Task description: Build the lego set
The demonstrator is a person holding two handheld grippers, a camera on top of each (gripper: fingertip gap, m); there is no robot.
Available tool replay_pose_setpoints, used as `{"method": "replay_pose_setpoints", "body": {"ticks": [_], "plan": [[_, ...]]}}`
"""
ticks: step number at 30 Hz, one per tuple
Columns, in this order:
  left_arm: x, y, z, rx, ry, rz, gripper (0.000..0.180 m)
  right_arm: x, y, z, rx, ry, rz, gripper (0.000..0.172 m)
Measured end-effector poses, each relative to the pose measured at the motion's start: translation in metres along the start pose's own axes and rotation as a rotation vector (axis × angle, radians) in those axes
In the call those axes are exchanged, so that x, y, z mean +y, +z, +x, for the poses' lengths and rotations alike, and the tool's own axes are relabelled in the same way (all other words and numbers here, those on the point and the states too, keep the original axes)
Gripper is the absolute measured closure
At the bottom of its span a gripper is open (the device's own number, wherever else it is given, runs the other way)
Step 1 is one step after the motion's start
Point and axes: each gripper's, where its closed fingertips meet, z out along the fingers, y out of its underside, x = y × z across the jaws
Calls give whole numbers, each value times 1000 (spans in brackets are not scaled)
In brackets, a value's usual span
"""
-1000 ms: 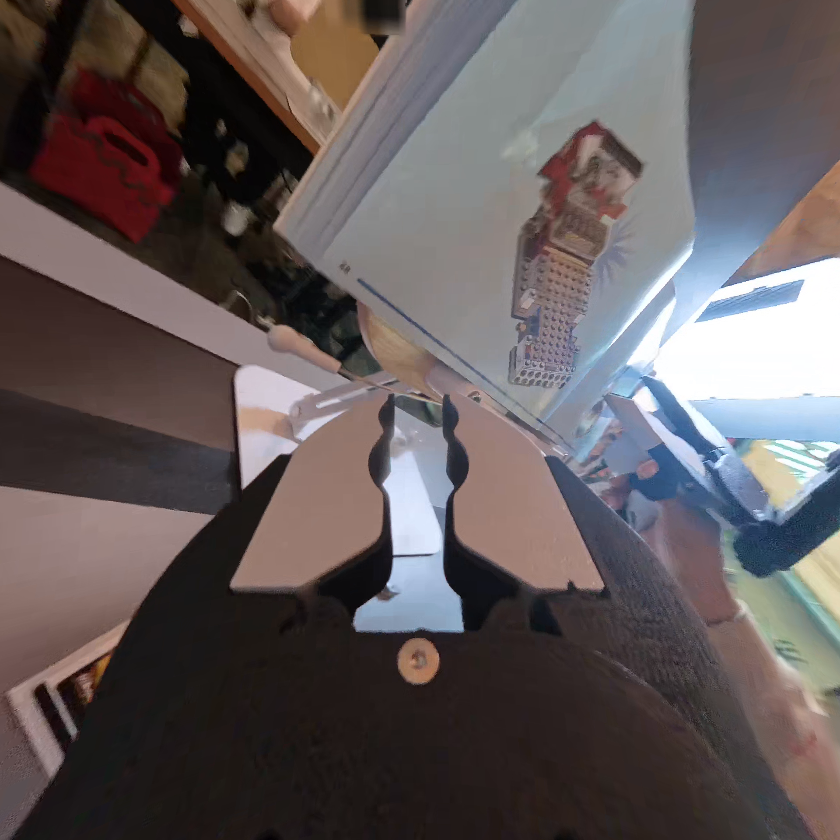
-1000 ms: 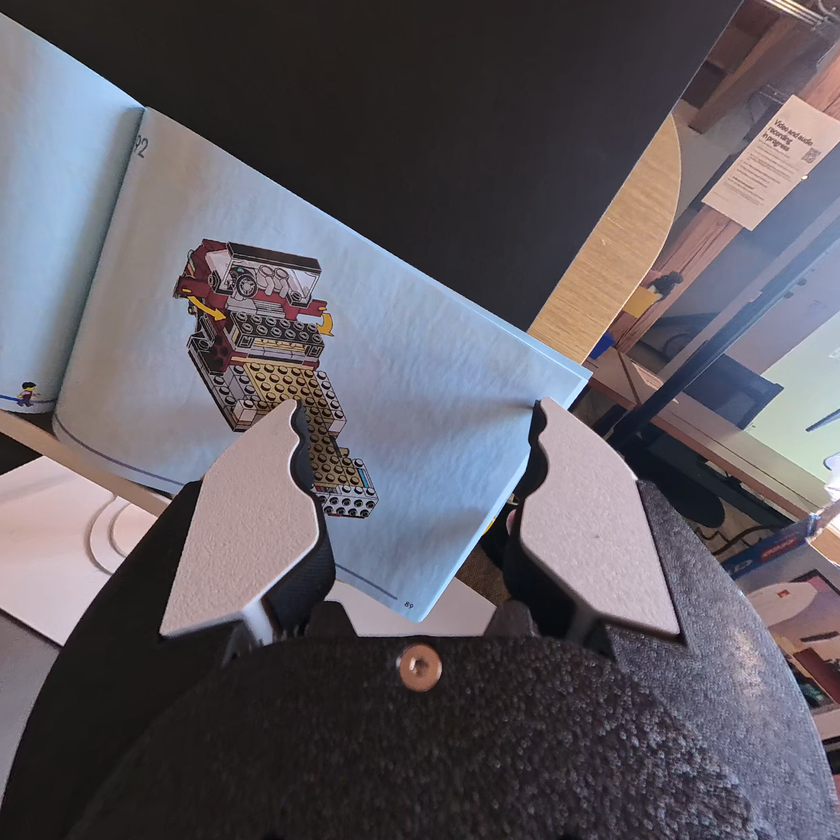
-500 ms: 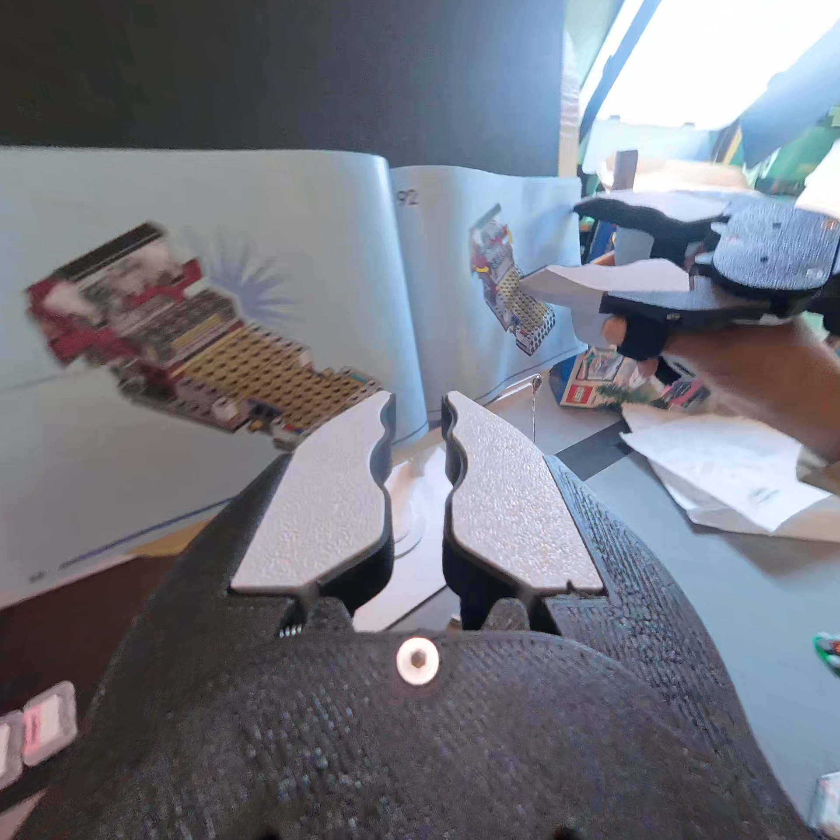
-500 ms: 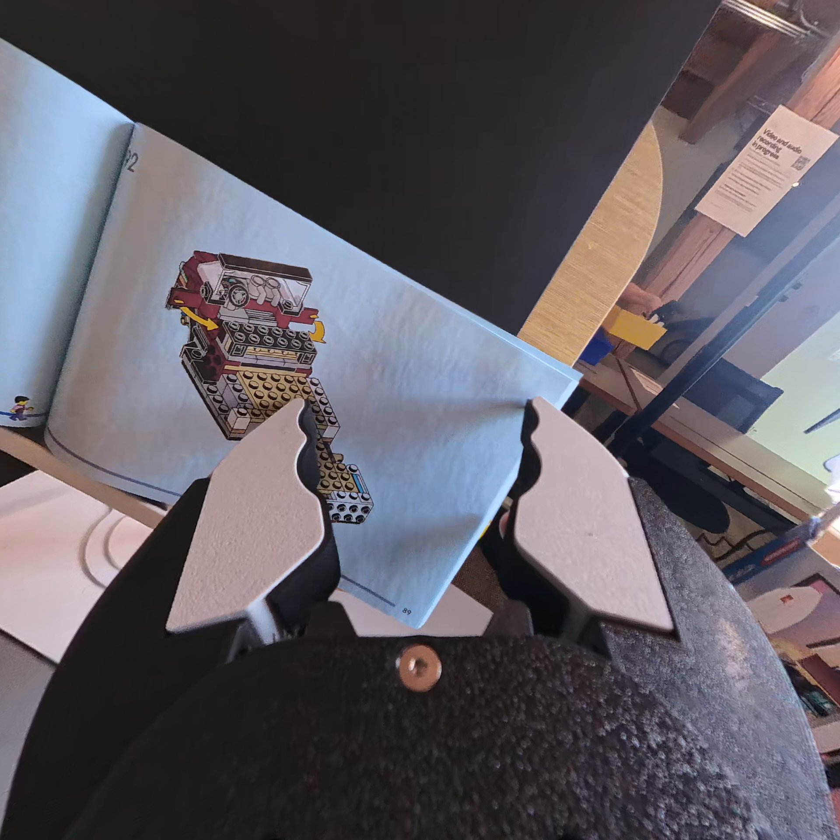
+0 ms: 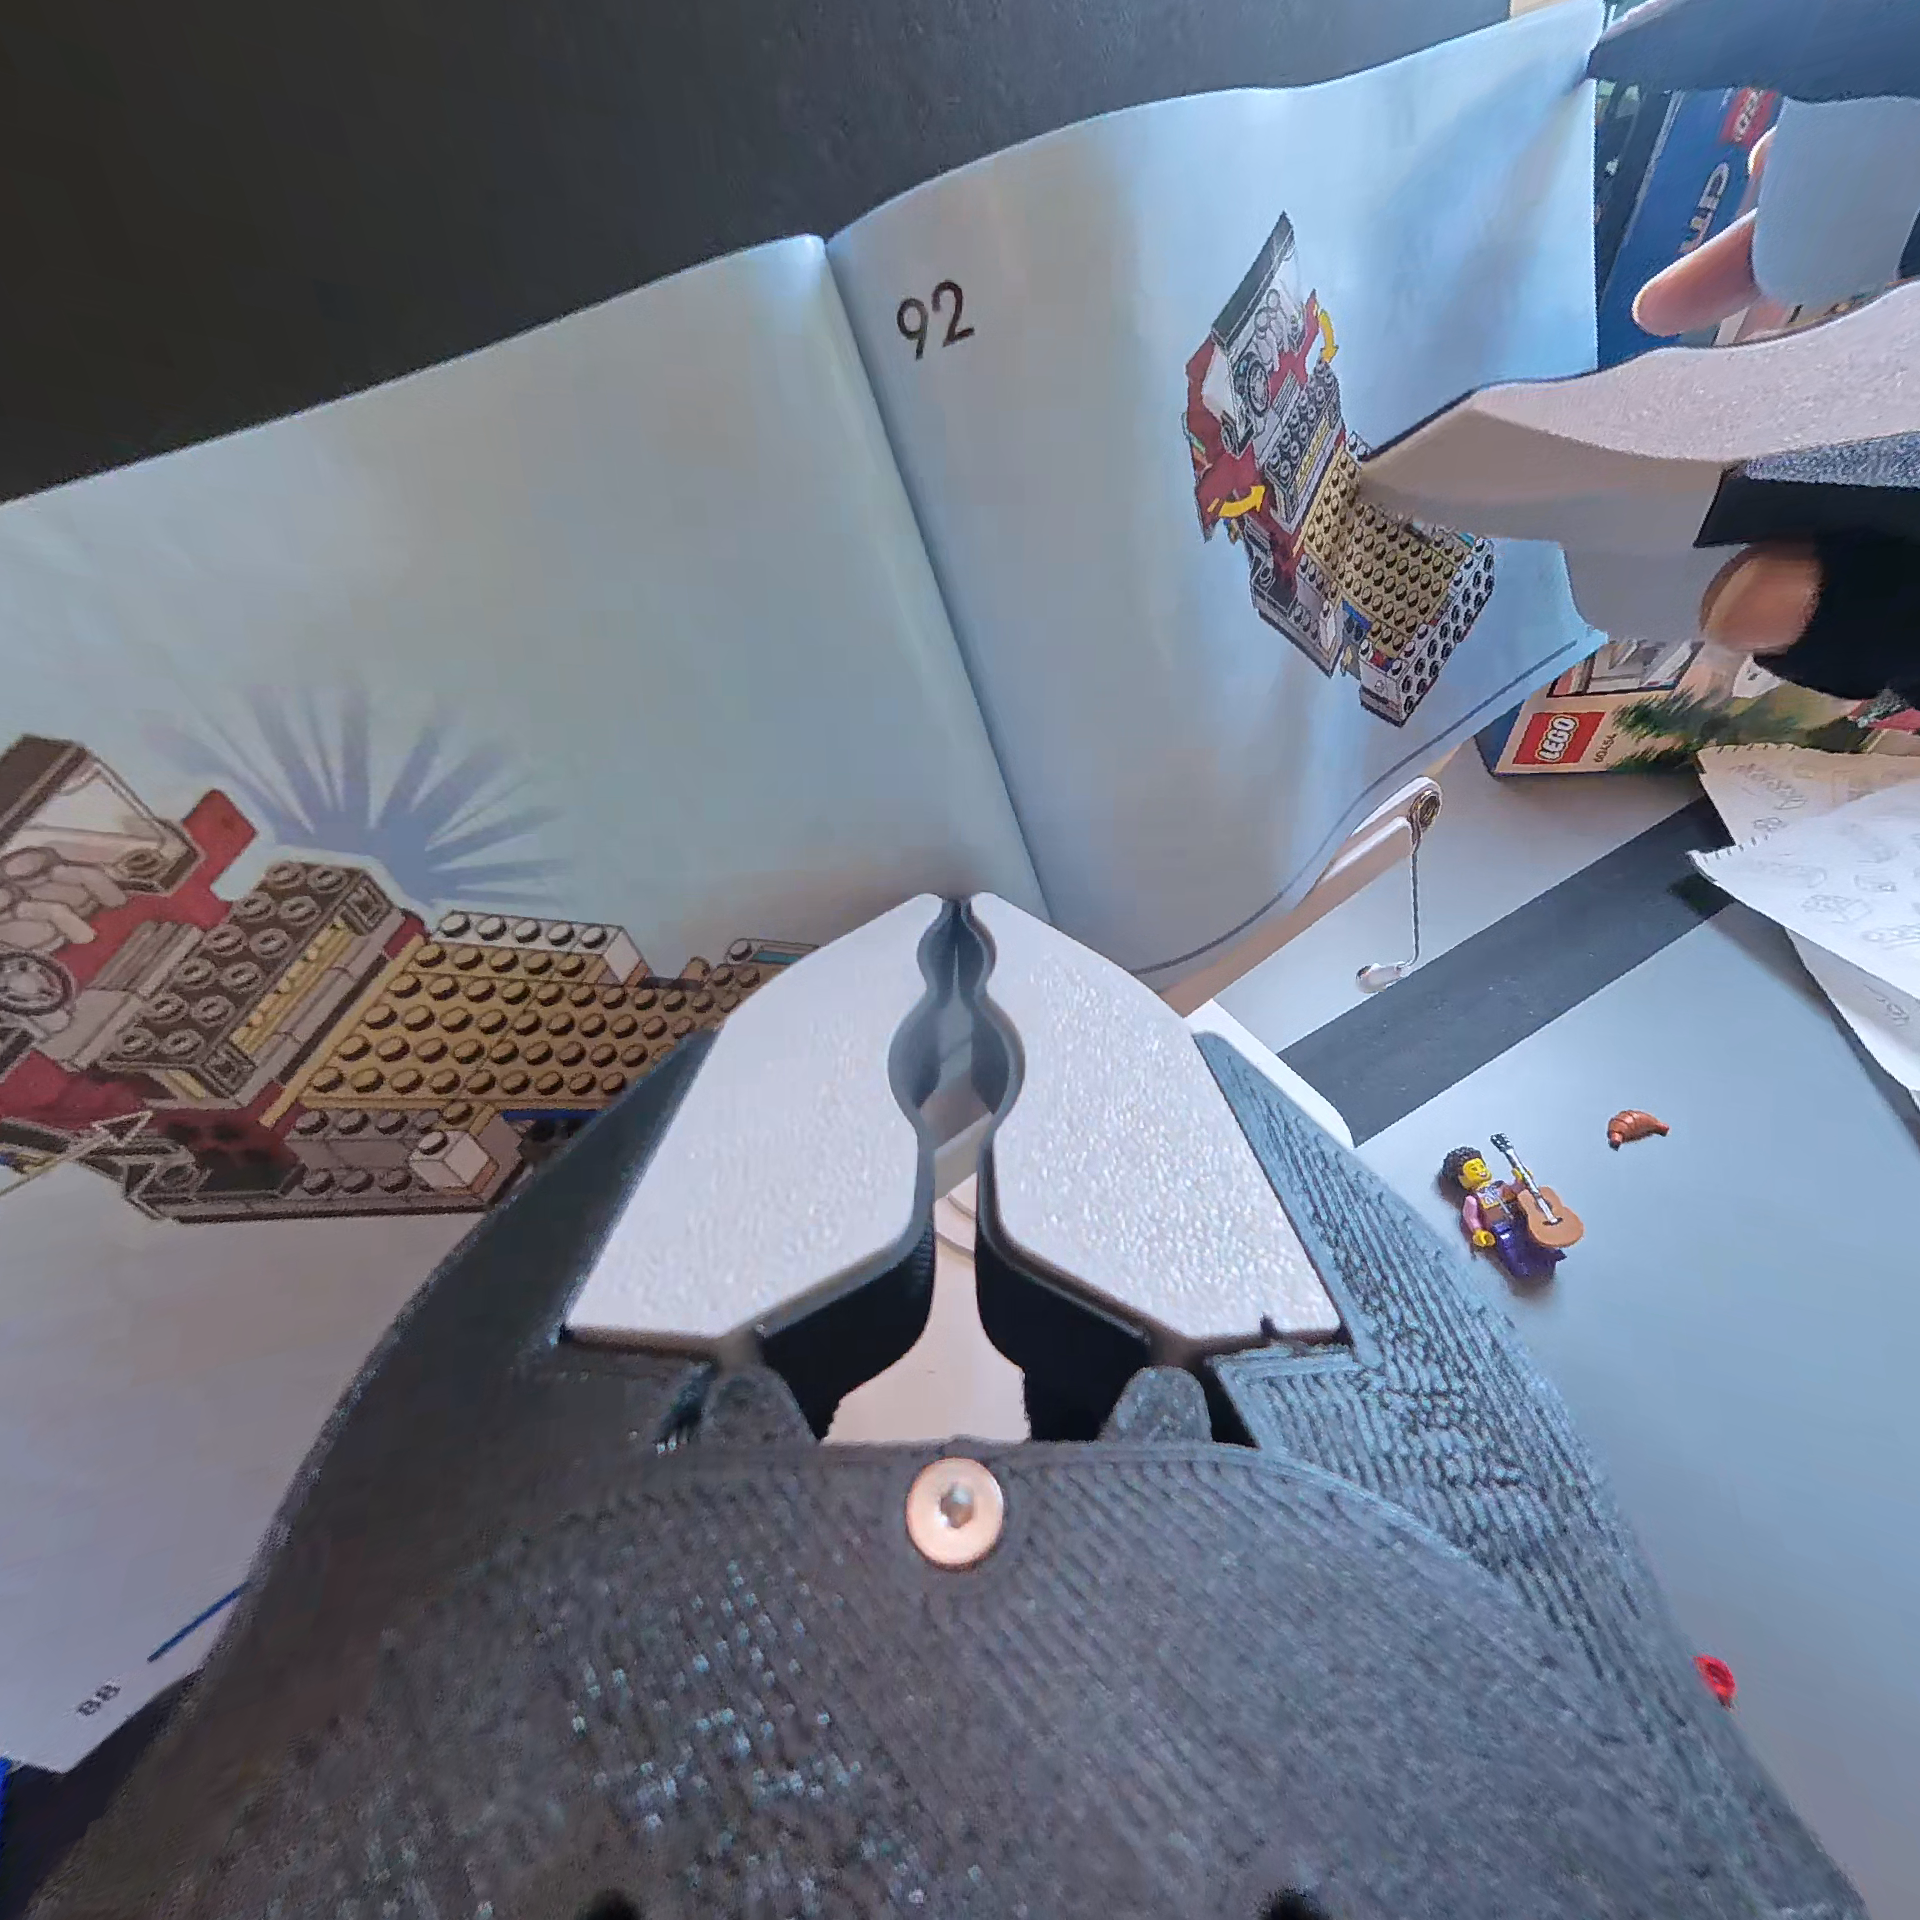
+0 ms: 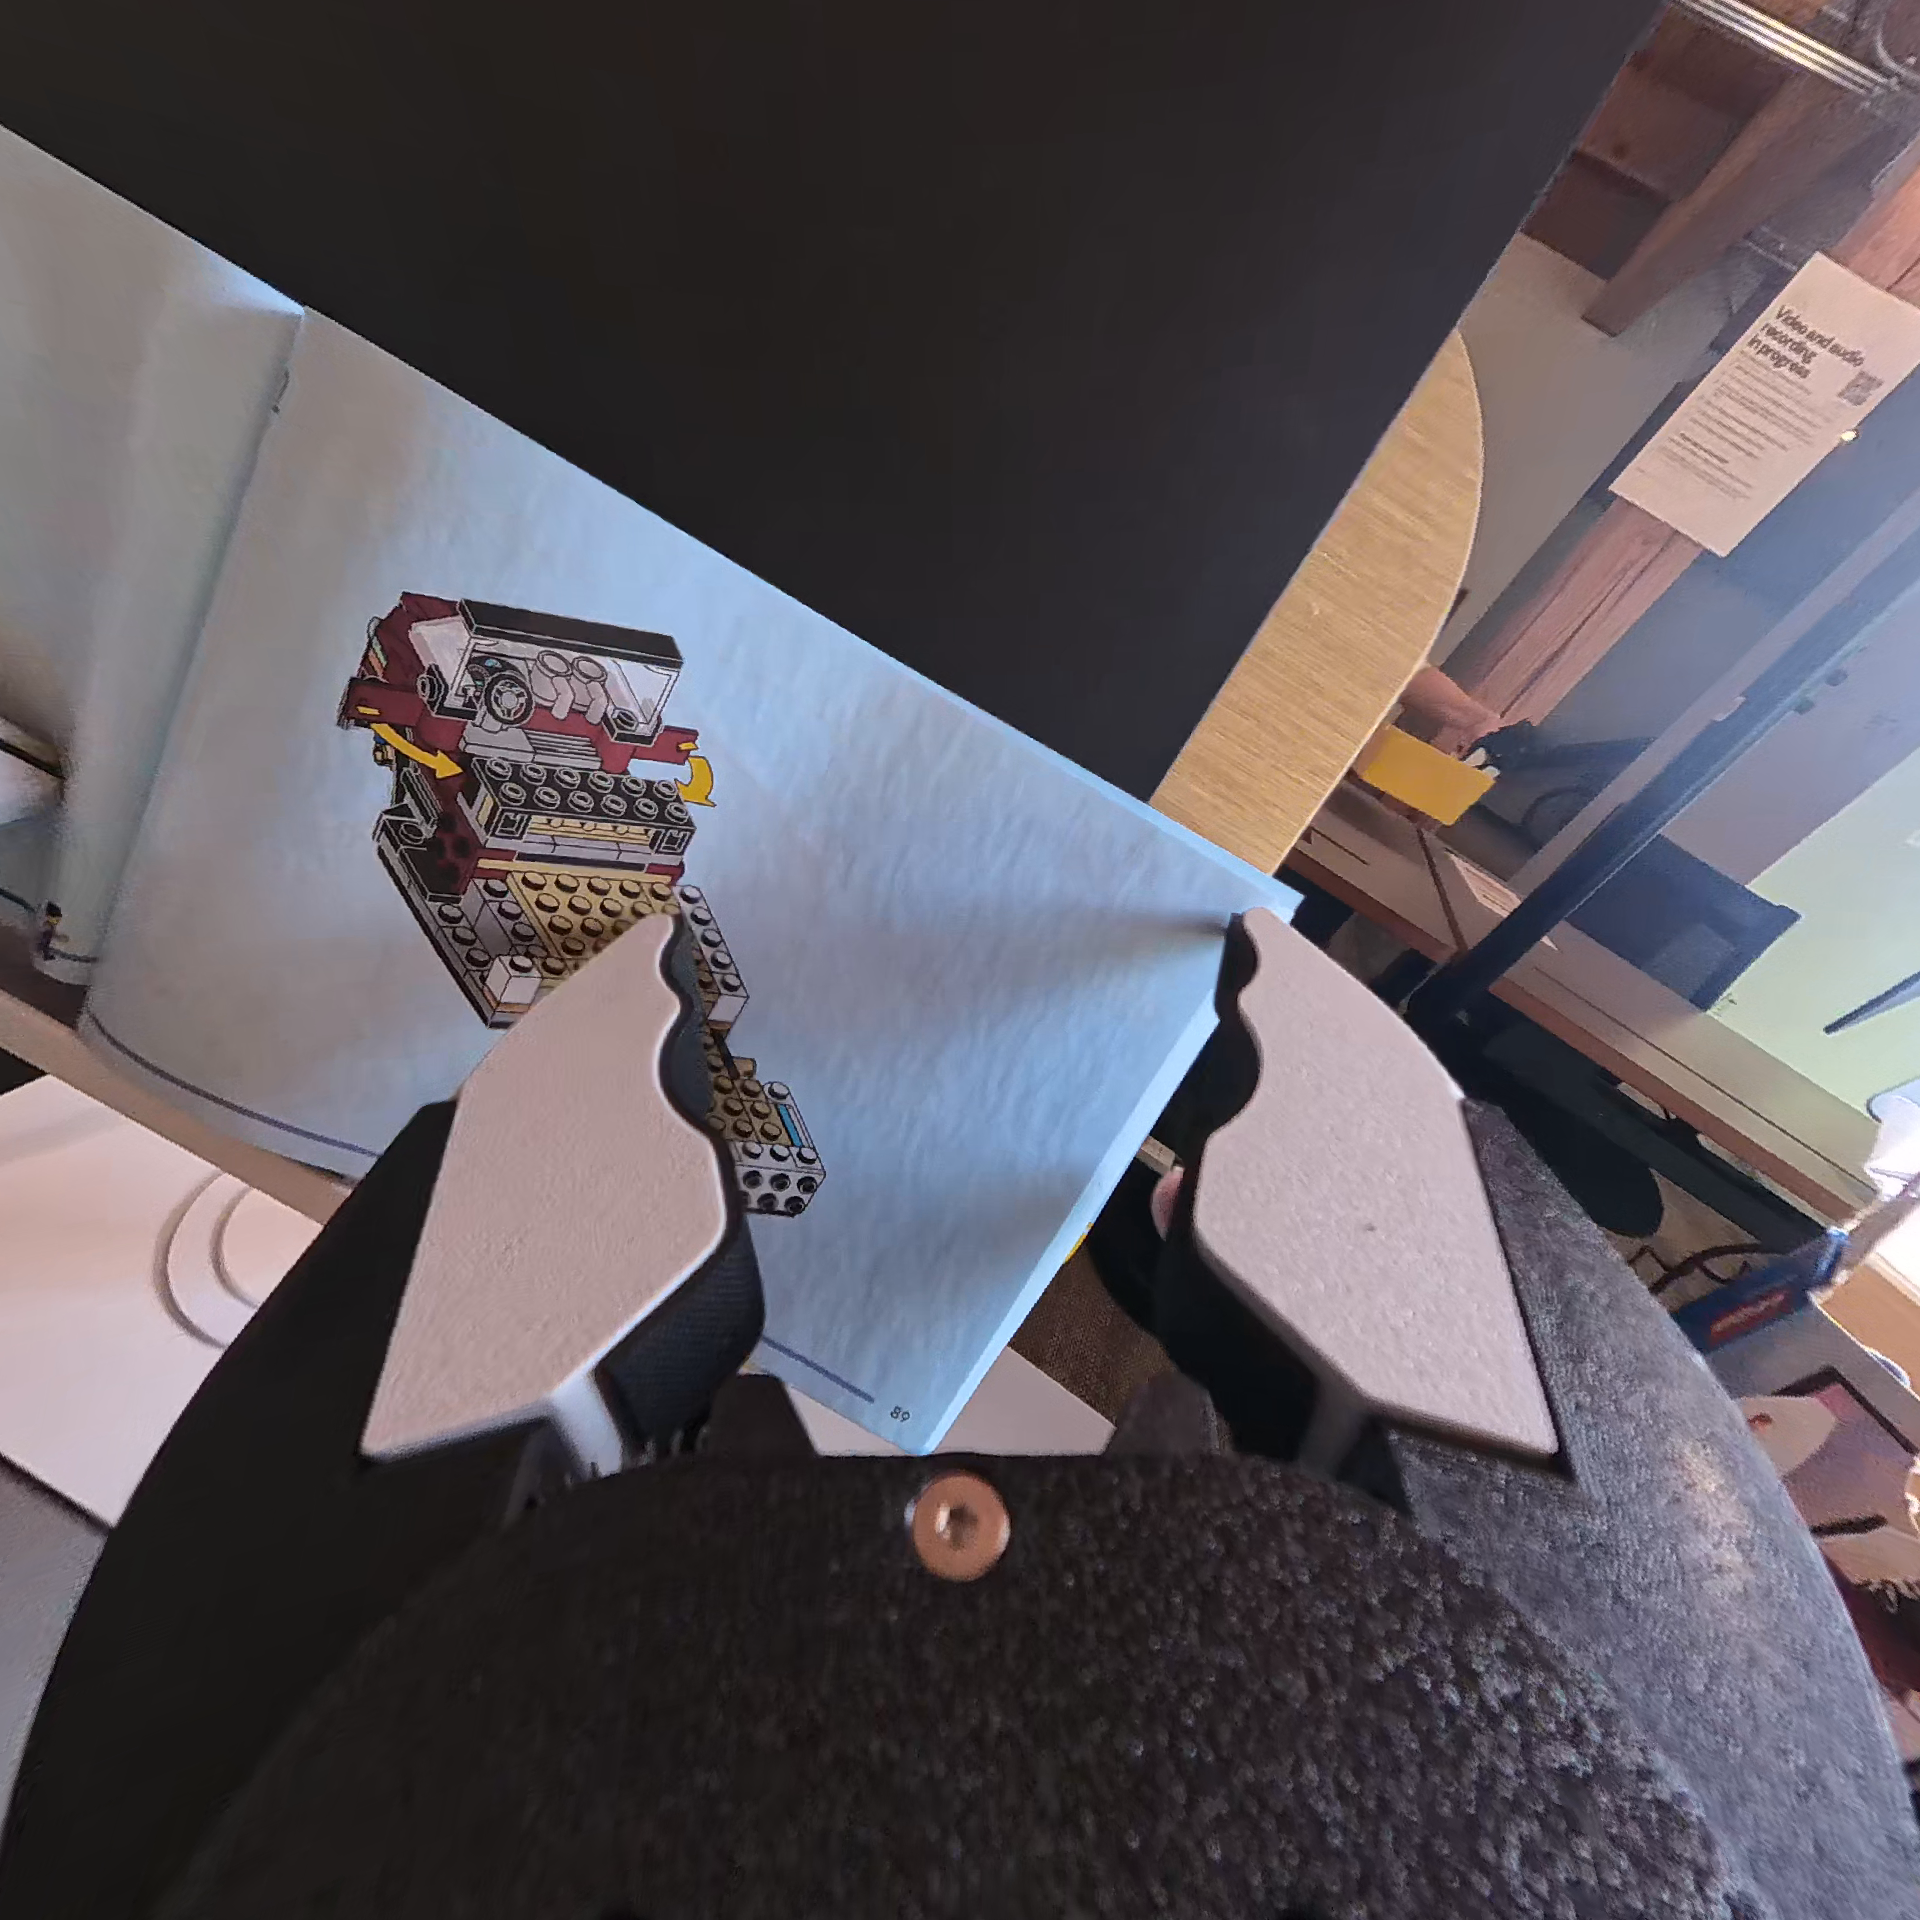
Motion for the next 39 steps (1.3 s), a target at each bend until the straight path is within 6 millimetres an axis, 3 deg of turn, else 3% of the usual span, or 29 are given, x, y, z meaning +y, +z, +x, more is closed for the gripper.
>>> {"method": "replay_pose_setpoints", "body": {"ticks": [7,8,12,14,23,28,32,35,39], "plan": [[1,0,0,14,-14,1,180,4,-5,-12,-37,-46,17,125],[1,0,1,13,-12,-1,180,3,-6,-11,-32,-58,13,125],[2,0,1,11,-10,-4,180,-1,-5,7,16,-29,6,87],[2,0,1,10,-10,-3,180,2,-2,6,-14,-12,-13,81],[2,0,2,15,-11,-10,180,-12,-10,7,46,-126,61,81],[2,1,2,13,-10,-11,180,4,-1,-9,-50,-88,-18,79],[2,2,3,7,3,-7,180,4,-8,-7,-29,-62,16,80],[2,3,6,2,39,-6,180,15,-10,-3,4,-78,-17,81],[1,4,6,4,-65,-2,180,23,-18,9,35,28,-24,83]]}}
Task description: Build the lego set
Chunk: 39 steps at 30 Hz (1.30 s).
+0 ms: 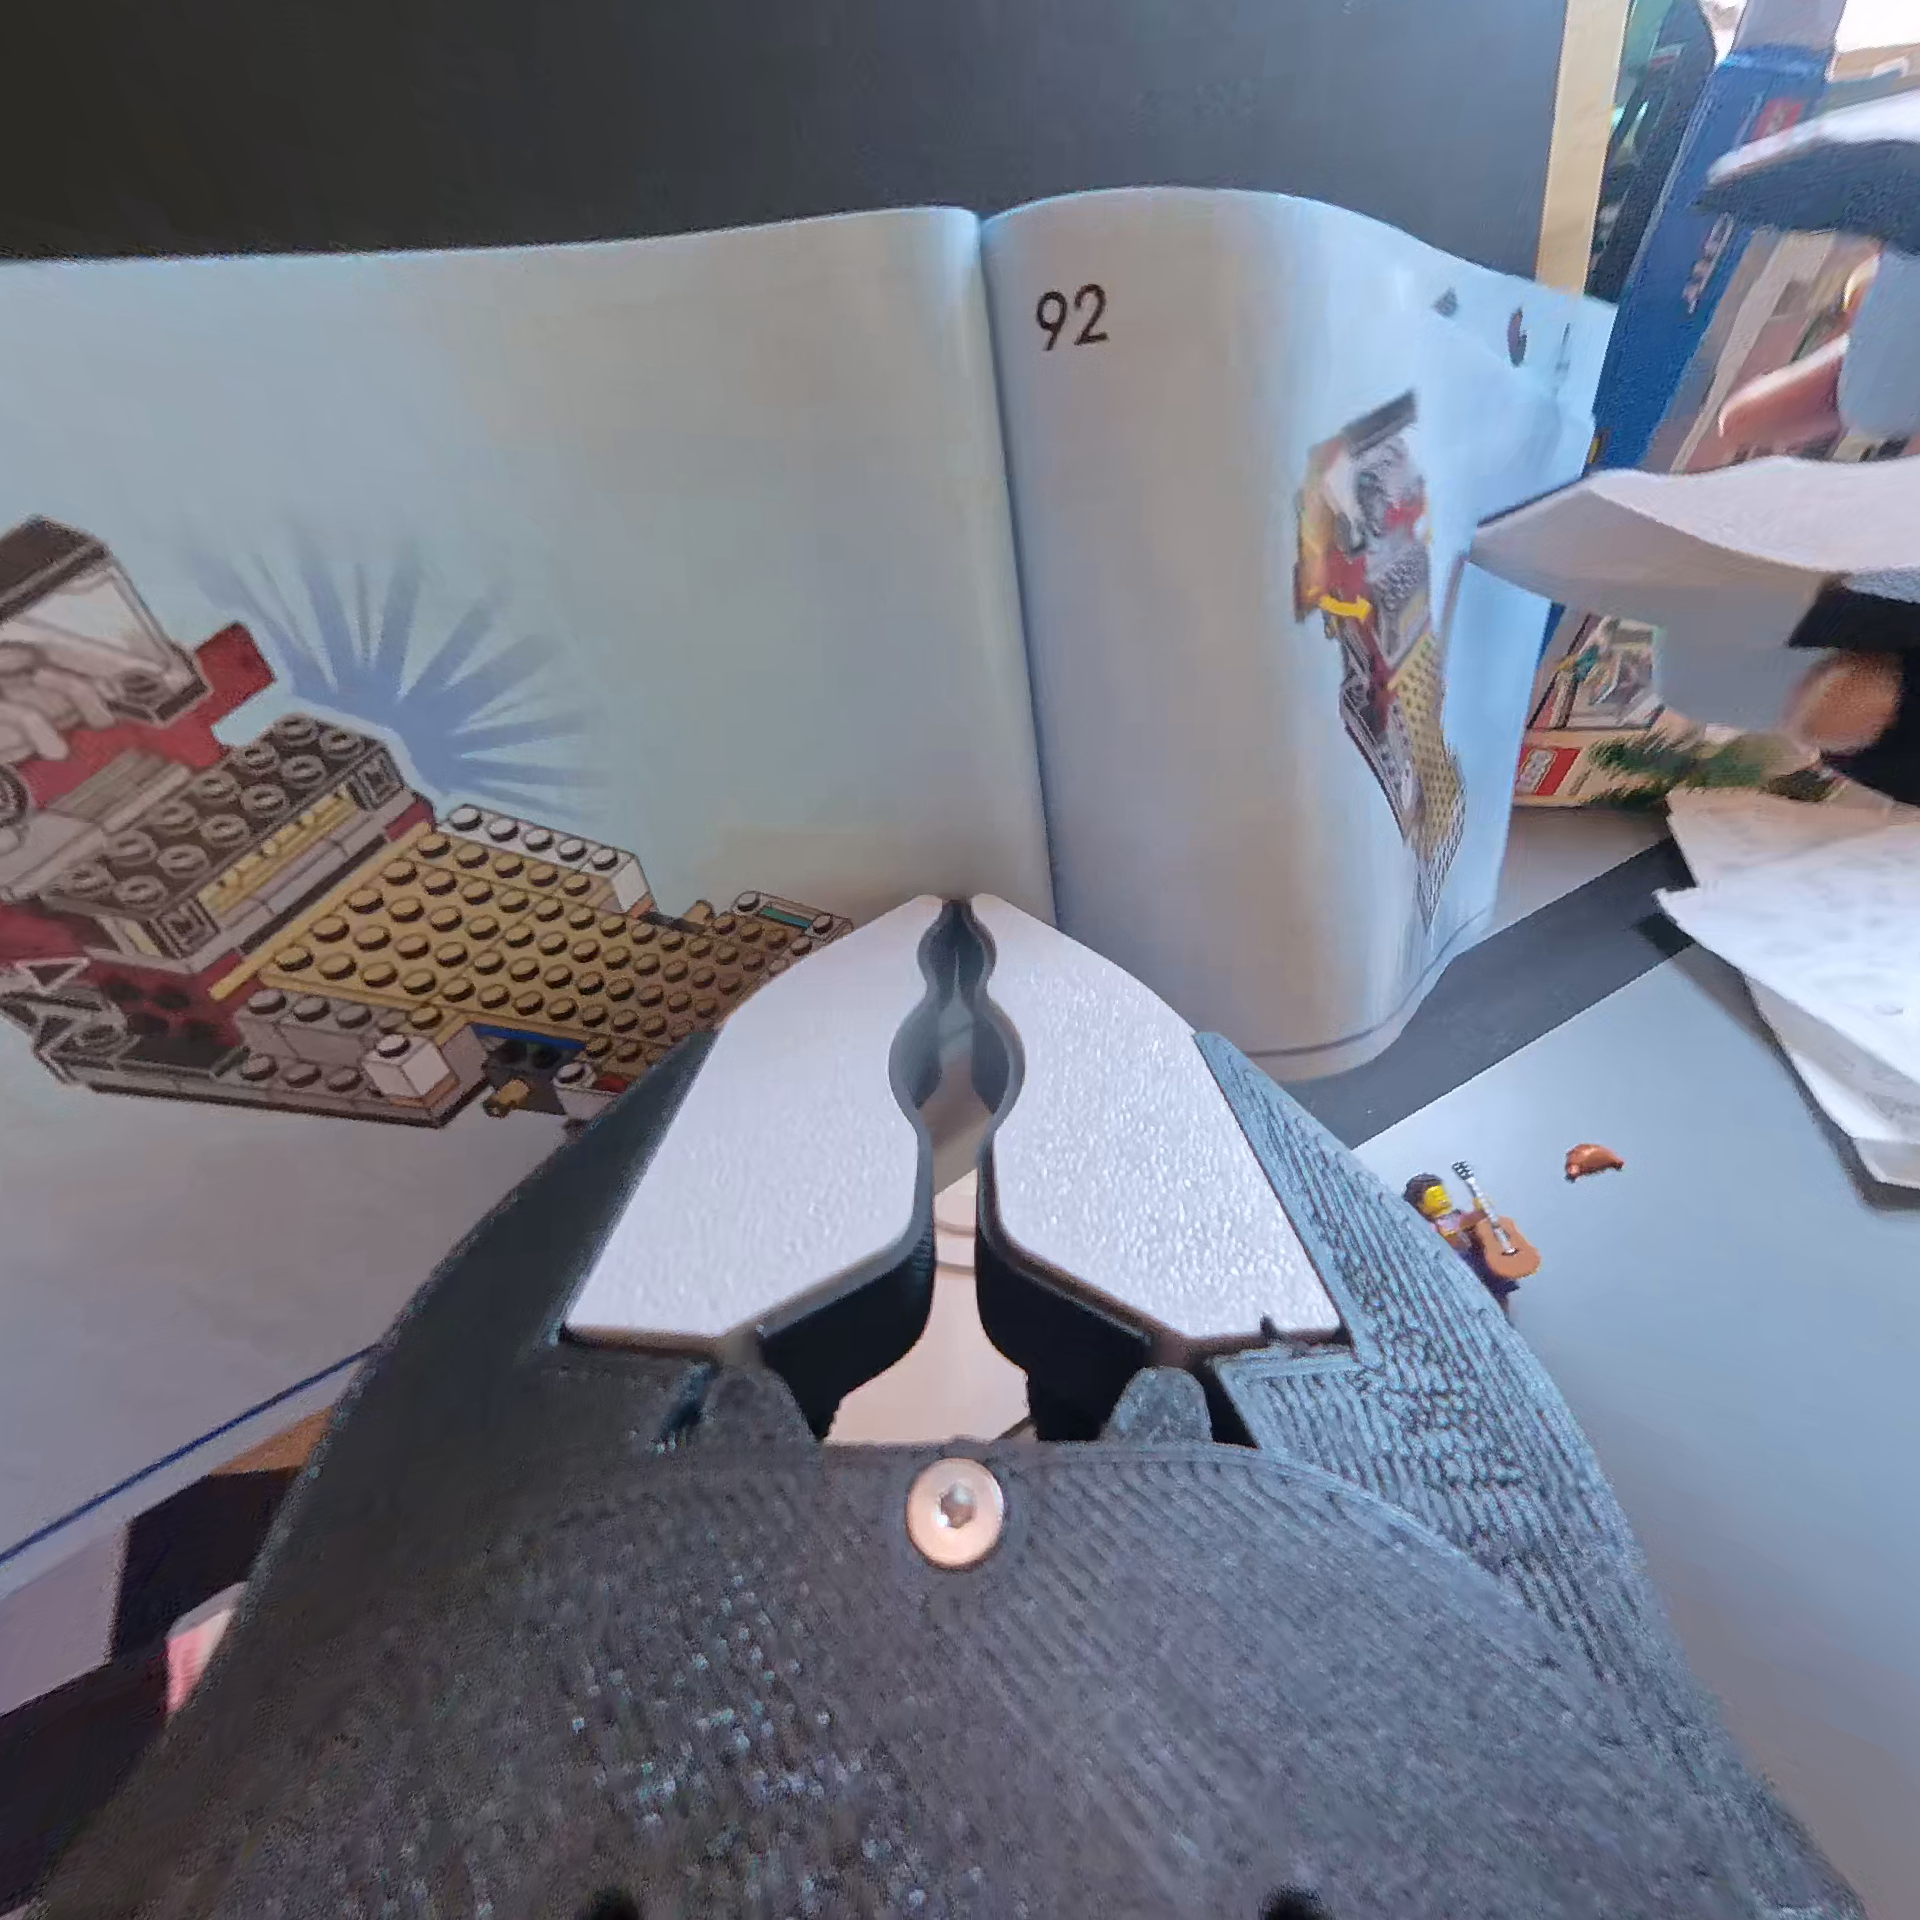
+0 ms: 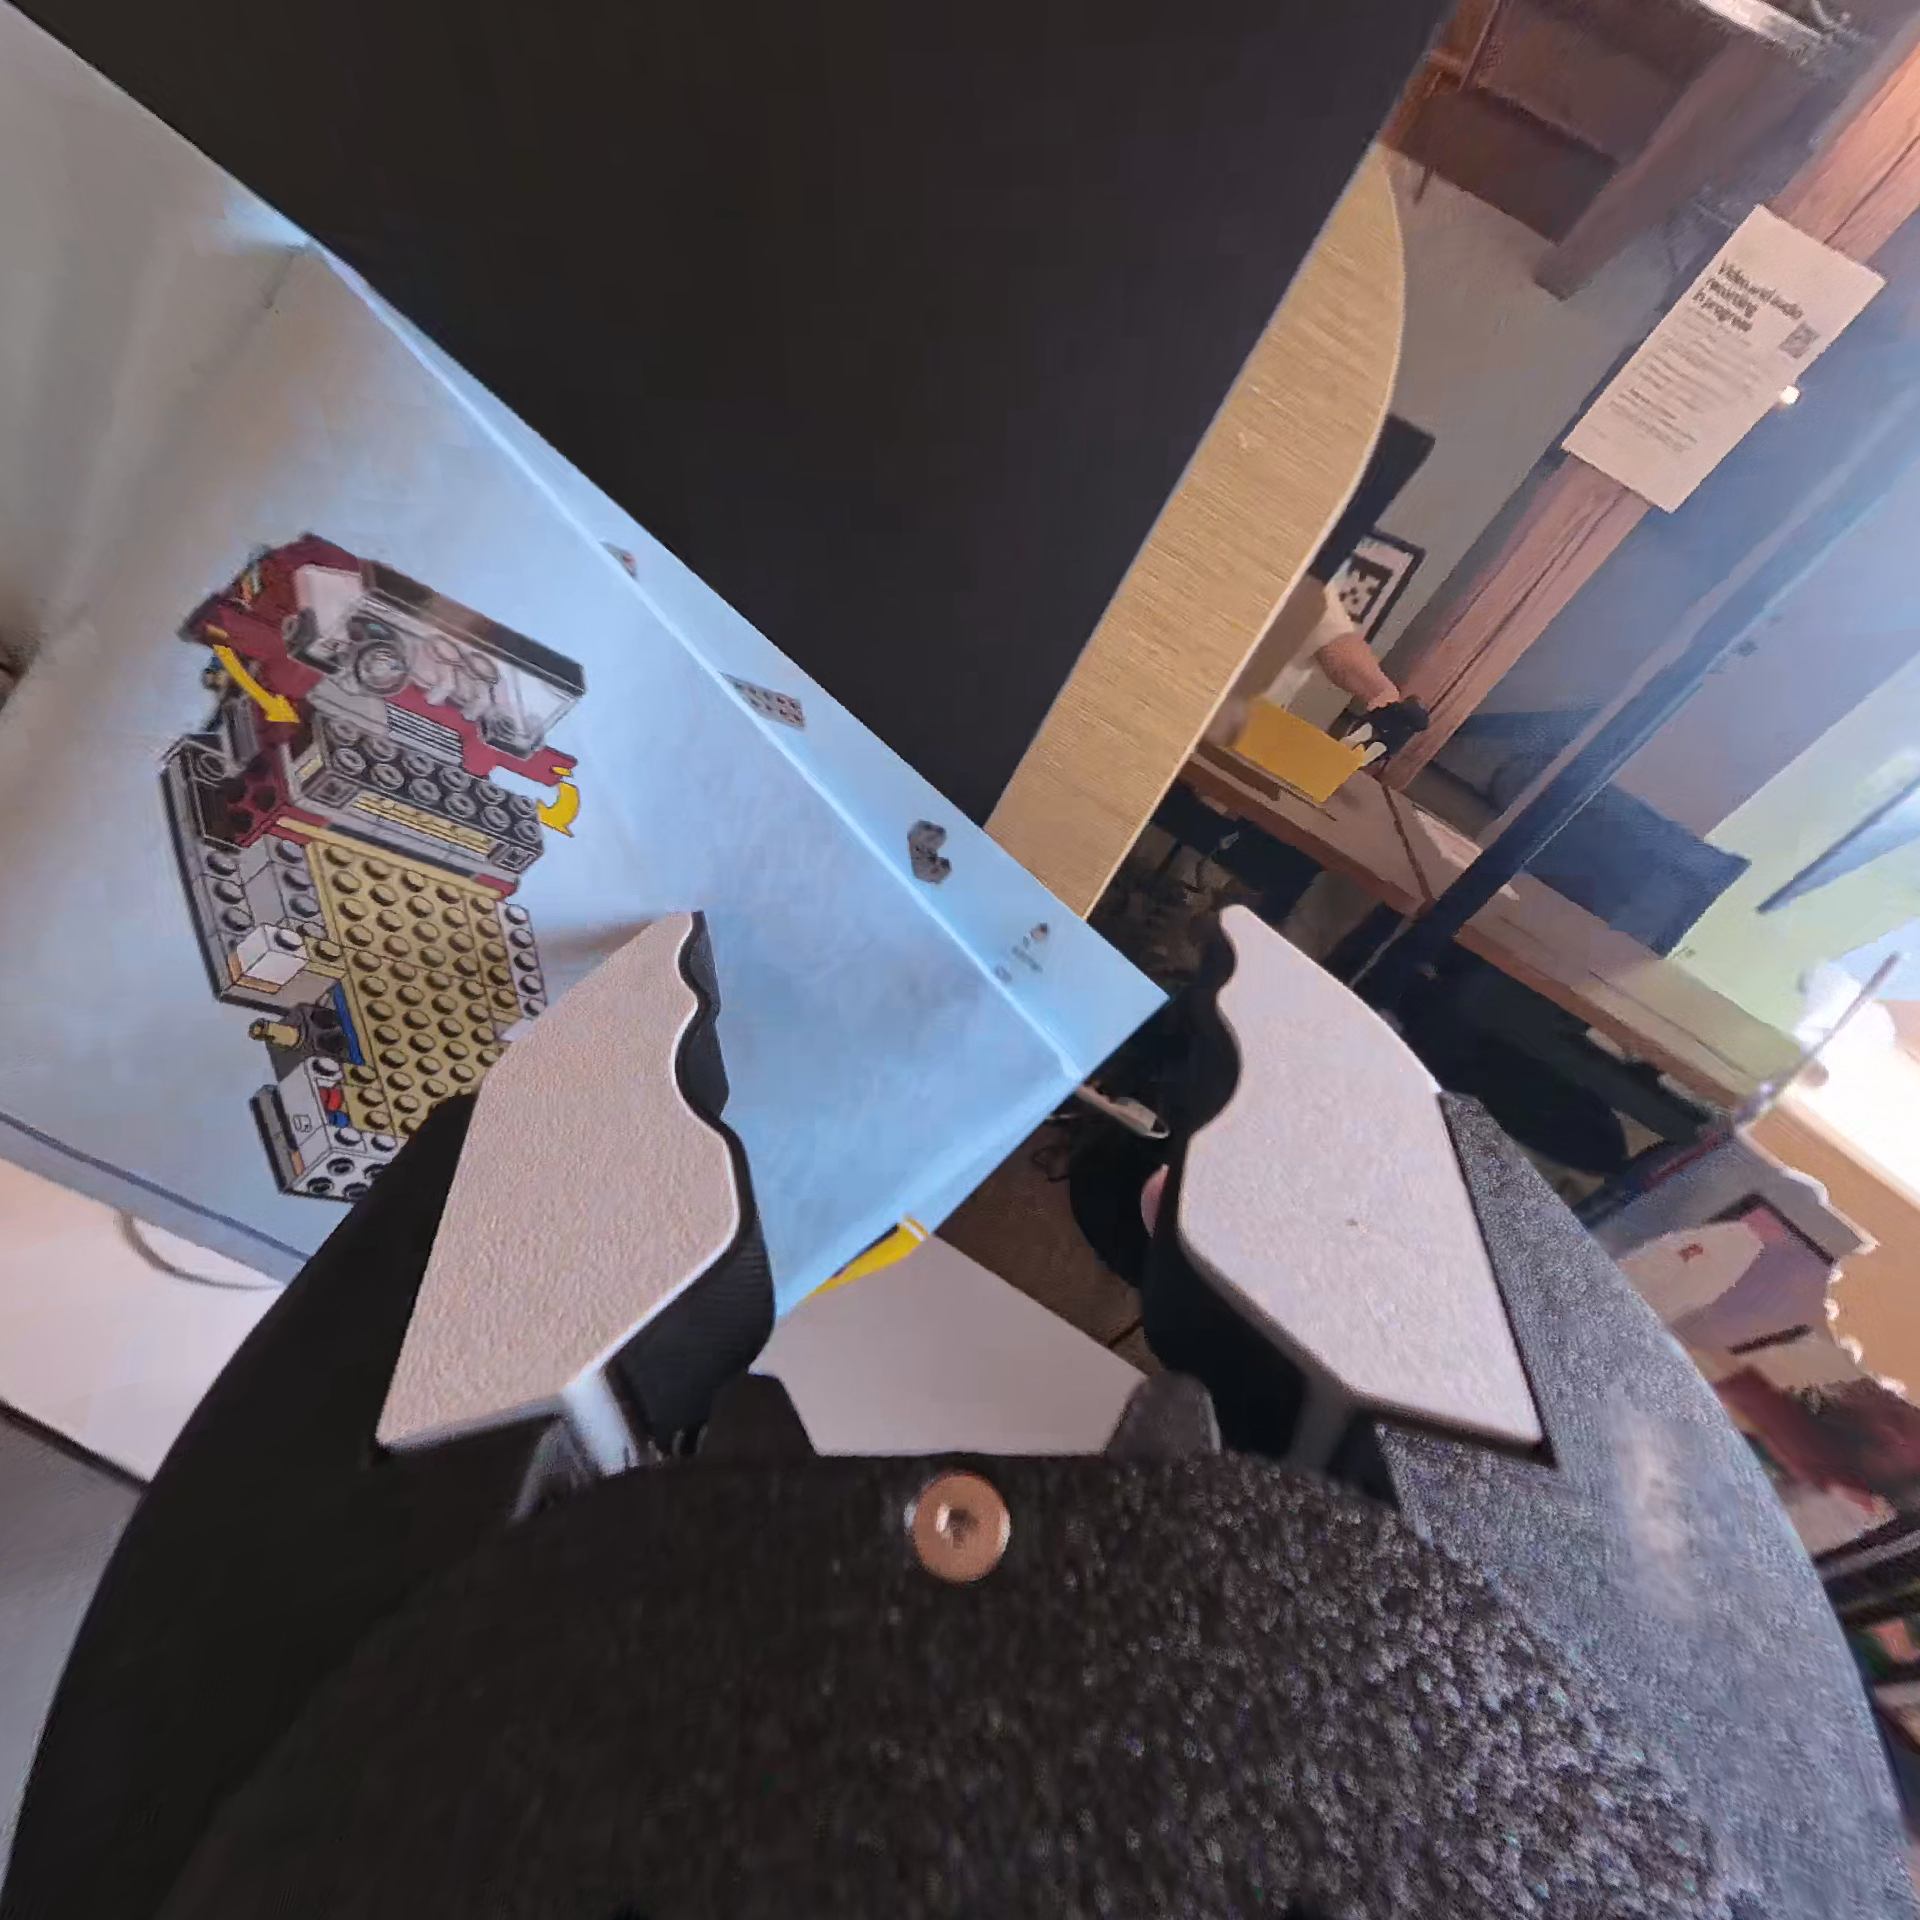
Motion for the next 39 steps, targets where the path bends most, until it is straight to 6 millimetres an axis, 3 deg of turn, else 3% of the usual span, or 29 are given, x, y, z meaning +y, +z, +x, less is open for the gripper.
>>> {"method": "replay_pose_setpoints", "body": {"ticks": [2,4,6,8,10,16,19,22,26,28,30,34,39], "plan": [[-1,0,-1,16,-65,11,180,13,-7,0,-38,146,-10,81],[-1,0,-1,24,-94,21,180,38,-8,-7,-129,334,-56,76],[0,0,-1,11,-81,29,180,64,-5,-23,-264,482,-113,76],[0,0,-1,5,-83,30,180,78,-4,-44,-431,612,-145,87],[0,0,-1,10,-93,29,180,71,-11,-56,-596,729,-99,123],[-1,0,-2,10,-96,35,180,70,-22,-44,-640,808,-121,162],[-1,0,-2,5,-90,35,180,55,-31,-27,-604,730,-61,169],[-1,-1,-2,-7,-59,26,180,33,-30,-10,-512,506,-20,169],[-10,-3,-7,-40,-15,37,180,-7,-12,3,-385,282,18,168],[-18,-5,-13,-74,22,53,180,-16,-2,1,-356,223,-13,168],[-20,-6,-17,-80,33,47,180,-12,5,2,-299,194,-67,165],[-14,-10,-19,-120,146,29,180,11,0,4,-195,201,-77,158],[-23,-8,2,-98,305,93,180,25,-4,2,-192,240,-25,160]]}}
